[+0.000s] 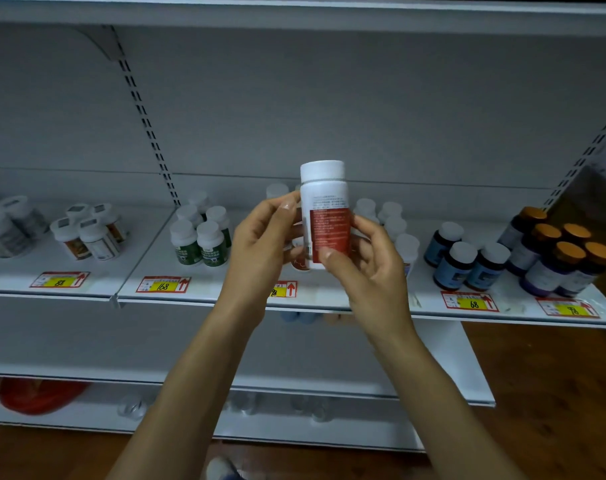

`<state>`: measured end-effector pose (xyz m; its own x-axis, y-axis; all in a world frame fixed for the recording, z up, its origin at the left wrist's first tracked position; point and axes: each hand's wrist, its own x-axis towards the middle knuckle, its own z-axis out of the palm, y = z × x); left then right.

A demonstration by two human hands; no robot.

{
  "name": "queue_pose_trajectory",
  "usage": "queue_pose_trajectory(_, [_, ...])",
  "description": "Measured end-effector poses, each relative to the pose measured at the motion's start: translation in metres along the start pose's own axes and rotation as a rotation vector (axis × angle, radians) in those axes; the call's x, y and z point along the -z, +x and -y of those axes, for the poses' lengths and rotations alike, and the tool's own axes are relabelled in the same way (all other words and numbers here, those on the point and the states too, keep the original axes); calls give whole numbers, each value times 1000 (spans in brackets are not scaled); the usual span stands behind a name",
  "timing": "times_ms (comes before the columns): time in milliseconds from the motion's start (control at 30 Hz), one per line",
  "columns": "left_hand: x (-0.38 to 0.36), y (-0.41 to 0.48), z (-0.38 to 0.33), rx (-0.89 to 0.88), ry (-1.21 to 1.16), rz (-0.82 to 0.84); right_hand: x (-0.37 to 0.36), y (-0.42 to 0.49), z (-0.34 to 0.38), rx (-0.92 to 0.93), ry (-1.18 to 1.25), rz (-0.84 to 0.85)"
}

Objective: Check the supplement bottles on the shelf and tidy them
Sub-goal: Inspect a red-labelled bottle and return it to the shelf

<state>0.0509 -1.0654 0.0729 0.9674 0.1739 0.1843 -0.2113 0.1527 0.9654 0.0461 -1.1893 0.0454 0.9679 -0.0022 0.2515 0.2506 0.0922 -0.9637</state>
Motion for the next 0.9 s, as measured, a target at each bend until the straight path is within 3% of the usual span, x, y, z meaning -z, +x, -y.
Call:
queue_pose_trajectory(267, [5,-4,-1,-40,57,36,0,3,3,-180,42,7])
queue_pose_trajectory(533, [11,-2,12,25,63,14,-4,0,11,-396,520,188])
queue_pose_trajectory(733, [11,-5,16,200,-39,254,-4,-2,11,-441,723,331])
queue_pose_trajectory(900, [6,-11,8,268,-101,335,-5,-5,7,-487,702,386])
